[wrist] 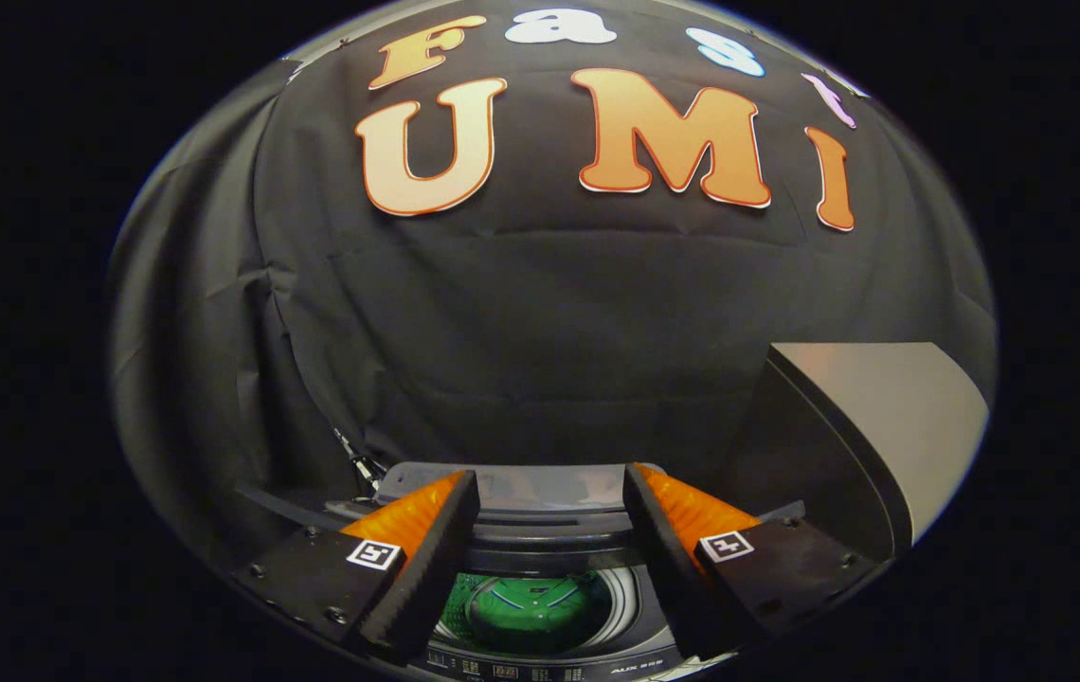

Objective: Put the clothes into the washing machine and then close the washing machine lid.

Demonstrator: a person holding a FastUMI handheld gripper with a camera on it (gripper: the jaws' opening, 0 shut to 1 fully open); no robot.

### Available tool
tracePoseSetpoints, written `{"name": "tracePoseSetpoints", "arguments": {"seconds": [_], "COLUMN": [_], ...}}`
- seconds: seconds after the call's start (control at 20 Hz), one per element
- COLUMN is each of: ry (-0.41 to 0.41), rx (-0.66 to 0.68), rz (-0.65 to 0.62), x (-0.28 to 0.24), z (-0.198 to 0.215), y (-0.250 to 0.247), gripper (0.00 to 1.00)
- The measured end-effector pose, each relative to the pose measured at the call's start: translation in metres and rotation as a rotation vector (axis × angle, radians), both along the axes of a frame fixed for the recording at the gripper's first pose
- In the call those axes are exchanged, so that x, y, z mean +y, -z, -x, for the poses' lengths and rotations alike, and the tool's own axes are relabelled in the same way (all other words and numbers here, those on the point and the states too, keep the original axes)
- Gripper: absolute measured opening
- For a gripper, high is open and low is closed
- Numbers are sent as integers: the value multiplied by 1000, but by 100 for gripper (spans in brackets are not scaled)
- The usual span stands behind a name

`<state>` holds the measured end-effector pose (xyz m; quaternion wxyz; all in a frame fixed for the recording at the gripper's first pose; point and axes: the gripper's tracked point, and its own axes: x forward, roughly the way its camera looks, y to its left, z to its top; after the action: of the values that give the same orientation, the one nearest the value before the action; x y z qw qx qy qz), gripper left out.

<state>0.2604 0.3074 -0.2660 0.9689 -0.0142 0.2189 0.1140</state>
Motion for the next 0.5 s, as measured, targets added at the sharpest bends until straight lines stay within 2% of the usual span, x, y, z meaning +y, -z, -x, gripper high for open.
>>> {"name": "tracePoseSetpoints", "arguments": {"seconds": [0.2,0.5], "ry": [0,2], "rx": [79,240], "rz": [11,32], "x": [-5,-12], "z": [9,32], "y": [41,132], "gripper": [98,98]}}
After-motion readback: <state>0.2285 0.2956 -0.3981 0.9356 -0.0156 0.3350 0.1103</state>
